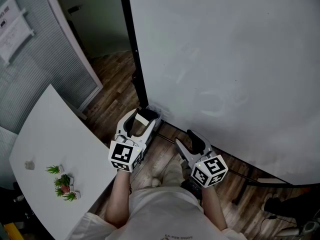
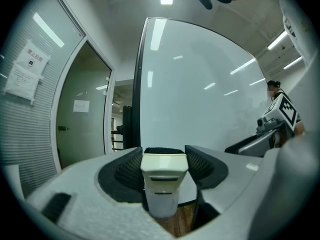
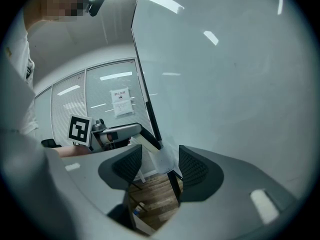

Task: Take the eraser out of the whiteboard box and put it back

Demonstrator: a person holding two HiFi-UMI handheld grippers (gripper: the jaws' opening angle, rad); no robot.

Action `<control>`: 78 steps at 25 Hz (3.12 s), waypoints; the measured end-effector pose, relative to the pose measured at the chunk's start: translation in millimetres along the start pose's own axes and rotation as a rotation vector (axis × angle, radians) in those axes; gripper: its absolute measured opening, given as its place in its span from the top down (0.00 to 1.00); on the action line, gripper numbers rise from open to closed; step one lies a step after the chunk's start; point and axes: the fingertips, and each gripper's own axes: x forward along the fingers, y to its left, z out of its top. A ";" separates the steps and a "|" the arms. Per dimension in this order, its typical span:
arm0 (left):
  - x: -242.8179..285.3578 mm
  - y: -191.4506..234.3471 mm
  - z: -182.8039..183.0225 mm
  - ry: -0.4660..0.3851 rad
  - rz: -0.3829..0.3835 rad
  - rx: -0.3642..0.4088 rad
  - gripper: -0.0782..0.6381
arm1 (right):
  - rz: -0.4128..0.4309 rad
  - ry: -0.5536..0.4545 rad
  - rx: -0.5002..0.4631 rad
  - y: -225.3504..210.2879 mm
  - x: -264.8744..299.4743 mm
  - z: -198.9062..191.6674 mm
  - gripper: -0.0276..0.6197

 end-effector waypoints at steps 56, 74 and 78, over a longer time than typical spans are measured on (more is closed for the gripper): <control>39.7 7.2 -52.4 0.097 -0.064 -0.063 0.52 | -0.002 0.054 0.047 -22.3 20.0 -12.0 0.60; 44.1 8.0 -60.1 0.093 -0.082 -0.178 0.50 | 0.020 0.049 0.080 -22.9 19.4 -12.3 0.60; 43.4 7.6 -59.7 0.091 -0.080 -0.178 0.49 | 0.021 0.046 0.075 -21.8 18.5 -11.4 0.60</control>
